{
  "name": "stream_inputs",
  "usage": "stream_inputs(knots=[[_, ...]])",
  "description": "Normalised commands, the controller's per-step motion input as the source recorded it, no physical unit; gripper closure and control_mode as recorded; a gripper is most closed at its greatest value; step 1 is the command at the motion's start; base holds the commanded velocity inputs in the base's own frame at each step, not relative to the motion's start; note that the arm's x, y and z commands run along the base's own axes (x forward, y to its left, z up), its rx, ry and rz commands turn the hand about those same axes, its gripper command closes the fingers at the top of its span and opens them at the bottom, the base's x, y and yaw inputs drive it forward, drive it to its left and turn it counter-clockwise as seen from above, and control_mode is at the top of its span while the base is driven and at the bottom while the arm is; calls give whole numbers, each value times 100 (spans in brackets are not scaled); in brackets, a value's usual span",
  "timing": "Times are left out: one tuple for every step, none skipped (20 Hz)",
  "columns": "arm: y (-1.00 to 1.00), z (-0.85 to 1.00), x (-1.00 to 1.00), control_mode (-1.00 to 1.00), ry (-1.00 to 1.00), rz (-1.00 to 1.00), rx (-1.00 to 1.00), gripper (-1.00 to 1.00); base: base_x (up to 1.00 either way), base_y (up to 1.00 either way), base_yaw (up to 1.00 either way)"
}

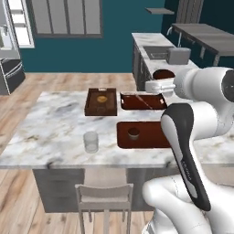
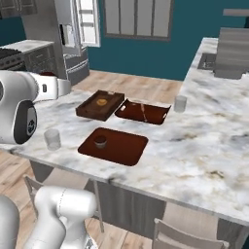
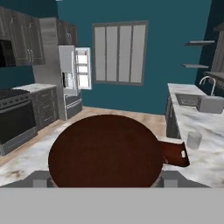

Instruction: Take the cupcakes from the fridge and place them on the empty tray on the dining counter.

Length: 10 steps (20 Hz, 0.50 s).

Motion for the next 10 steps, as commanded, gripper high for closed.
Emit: stream_inputs(knots=[[0,0,0,100,0,0,0,100,92,-34,34],[0,0,0,100,0,0,0,100,87,-17,28],[0,0,0,100,0,0,0,100,64,-13,23],[0,0,0,100,0,0,0,100,32,-3,8],[0,0,0,100,0,0,0,100,21,0,0],[0,0,0,100,0,0,0,100,16,0,0],[0,0,0,100,0,0,0,100,11,0,0],[0,0,0,100,0,0,0,100,9,0,0],[0,0,0,100,0,0,0,100,4,0,0],[0,0,0,100,0,0,0,100,0,0,0]])
